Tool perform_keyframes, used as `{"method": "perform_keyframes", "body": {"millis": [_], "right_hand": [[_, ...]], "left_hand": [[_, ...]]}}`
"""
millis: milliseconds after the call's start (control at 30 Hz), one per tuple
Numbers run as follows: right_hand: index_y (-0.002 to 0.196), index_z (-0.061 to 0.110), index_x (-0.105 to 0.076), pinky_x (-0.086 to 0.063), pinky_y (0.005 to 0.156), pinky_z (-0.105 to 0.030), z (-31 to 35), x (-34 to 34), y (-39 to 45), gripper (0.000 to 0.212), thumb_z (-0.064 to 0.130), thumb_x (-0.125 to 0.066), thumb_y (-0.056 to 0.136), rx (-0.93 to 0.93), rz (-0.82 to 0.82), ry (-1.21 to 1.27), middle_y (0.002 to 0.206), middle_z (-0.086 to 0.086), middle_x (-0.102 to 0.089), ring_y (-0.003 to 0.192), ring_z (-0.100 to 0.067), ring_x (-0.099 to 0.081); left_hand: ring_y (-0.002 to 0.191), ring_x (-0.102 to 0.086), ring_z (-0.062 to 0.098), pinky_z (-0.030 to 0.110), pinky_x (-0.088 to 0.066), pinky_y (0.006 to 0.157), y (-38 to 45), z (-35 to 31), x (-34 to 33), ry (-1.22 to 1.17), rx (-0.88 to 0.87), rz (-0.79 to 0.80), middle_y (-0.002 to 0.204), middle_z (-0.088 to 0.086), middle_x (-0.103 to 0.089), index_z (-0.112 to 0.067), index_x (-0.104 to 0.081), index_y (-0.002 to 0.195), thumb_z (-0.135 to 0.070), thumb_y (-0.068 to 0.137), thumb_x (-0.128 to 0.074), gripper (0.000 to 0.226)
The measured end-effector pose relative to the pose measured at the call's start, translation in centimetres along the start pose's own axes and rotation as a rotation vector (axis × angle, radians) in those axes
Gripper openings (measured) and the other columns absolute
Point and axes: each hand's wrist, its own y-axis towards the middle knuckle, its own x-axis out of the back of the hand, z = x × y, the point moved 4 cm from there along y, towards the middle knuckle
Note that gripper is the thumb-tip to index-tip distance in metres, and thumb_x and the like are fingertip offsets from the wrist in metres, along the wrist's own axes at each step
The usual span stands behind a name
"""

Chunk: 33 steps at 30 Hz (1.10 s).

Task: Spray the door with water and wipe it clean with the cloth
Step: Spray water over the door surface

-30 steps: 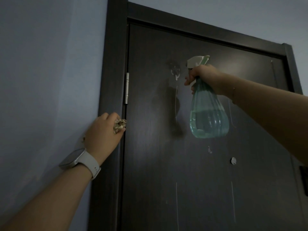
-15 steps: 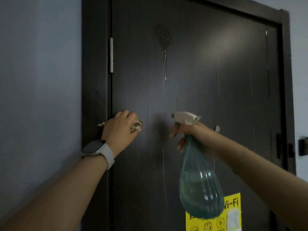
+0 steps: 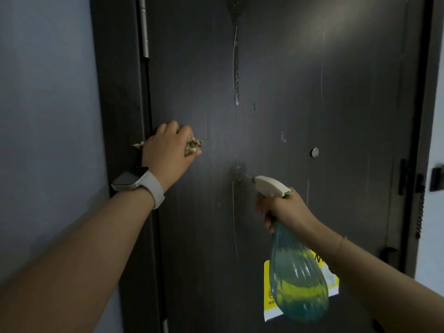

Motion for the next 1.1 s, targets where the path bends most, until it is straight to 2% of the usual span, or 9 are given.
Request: {"method": "perform_keyframes", "body": {"millis": [167, 267, 400, 533, 633, 733, 833, 967, 1100], "right_hand": [[0.078, -0.007, -0.06, -0.041, 0.041, -0.027, 0.2, 1.2, -0.5, 0.009, -0.009, -0.051, 0.079, -0.003, 0.007, 0.039, 0.071, -0.03, -0.056, 0.044, -0.028, -0.05], [0.1, -0.01, -0.06, -0.041, 0.041, -0.027, 0.5, 3.6, -0.5, 0.024, -0.012, -0.046, 0.081, 0.025, -0.034, 0.1, 0.082, -0.027, -0.057, 0.045, -0.027, -0.05], [0.118, 0.005, -0.06, -0.039, 0.04, -0.026, 0.3, 8.2, 0.5, 0.046, -0.015, -0.042, 0.08, 0.064, -0.106, 0.107, 0.087, -0.022, -0.063, 0.045, -0.026, -0.046], [0.1, -0.012, -0.064, -0.039, 0.04, -0.026, -1.2, 11.3, 0.9, 0.04, 0.007, -0.054, 0.066, 0.013, -0.188, -0.028, 0.087, -0.037, -0.063, 0.042, -0.024, -0.047], [0.084, -0.015, -0.064, -0.039, 0.041, -0.027, -2.8, 13.0, 1.0, 0.042, 0.018, -0.053, 0.059, -0.01, -0.242, -0.071, 0.081, -0.044, -0.058, 0.041, -0.025, -0.048], [0.077, -0.013, -0.063, -0.039, 0.043, -0.028, -4.1, 14.7, 1.5, 0.02, 0.007, -0.058, 0.077, -0.037, -0.263, -0.065, 0.061, -0.026, -0.052, 0.044, -0.025, -0.049], [0.064, 0.0, -0.058, -0.039, 0.041, -0.024, -5.0, 15.3, 2.0, 0.016, -0.003, -0.05, 0.078, -0.046, -0.245, -0.078, 0.067, -0.019, -0.056, 0.043, -0.023, -0.048], [0.071, -0.002, -0.061, -0.041, 0.043, -0.028, -4.1, 15.8, 2.0, 0.009, -0.001, -0.052, 0.072, -0.037, -0.23, -0.079, 0.072, -0.025, -0.056, 0.045, -0.024, -0.049], [0.091, -0.007, -0.065, -0.042, 0.042, -0.028, -0.4, 17.8, 4.2, 0.024, -0.004, -0.053, 0.071, 0.049, -0.274, -0.049, 0.084, -0.027, -0.065, 0.042, -0.022, -0.049]], "left_hand": [[0.105, -0.049, 0.034, 0.043, -0.045, 0.073, 0.1, -0.3, 0.2, -0.031, 0.066, 0.031, 0.107, 0.013, -0.053, -0.012, -0.058, 0.103, -0.04, 0.087, -0.068, 0.034], [0.106, -0.05, 0.032, 0.044, -0.047, 0.076, 0.4, -0.7, 0.6, -0.086, 0.108, 0.017, 0.107, 0.012, -0.055, -0.012, -0.06, 0.102, -0.037, 0.088, -0.069, 0.031], [0.099, -0.053, 0.035, 0.045, -0.046, 0.071, 1.8, -2.0, 1.4, -0.138, 0.051, -0.113, 0.101, 0.014, -0.057, -0.009, -0.06, 0.098, -0.03, 0.085, -0.073, 0.028], [0.098, -0.055, 0.037, 0.044, -0.048, 0.075, 4.2, -3.3, 1.2, -0.327, 0.095, -0.143, 0.101, 0.015, -0.059, -0.01, -0.061, 0.096, -0.031, 0.083, -0.077, 0.03], [0.101, -0.054, 0.038, 0.045, -0.048, 0.078, 5.1, -3.9, 0.0, -0.29, 0.103, -0.111, 0.103, 0.016, -0.058, -0.01, -0.062, 0.097, -0.031, 0.082, -0.076, 0.03], [0.101, -0.053, 0.04, 0.046, -0.046, 0.077, 5.3, -4.0, -0.8, -0.226, 0.135, -0.142, 0.102, 0.018, -0.058, -0.008, -0.064, 0.094, -0.027, 0.081, -0.078, 0.027], [0.098, -0.054, 0.04, 0.045, -0.046, 0.075, 5.5, -3.8, -0.9, -0.218, 0.155, -0.159, 0.099, 0.018, -0.058, -0.009, -0.064, 0.09, -0.027, 0.079, -0.08, 0.027], [0.096, -0.055, 0.039, 0.042, -0.045, 0.072, 5.7, -3.7, -0.7, -0.213, 0.149, -0.161, 0.097, 0.016, -0.057, -0.01, -0.064, 0.09, -0.028, 0.079, -0.08, 0.027], [0.092, -0.054, 0.039, 0.042, -0.044, 0.069, 5.7, -3.5, -0.9, -0.209, 0.139, -0.192, 0.091, 0.014, -0.057, -0.011, -0.064, 0.086, -0.027, 0.076, -0.082, 0.026]]}}
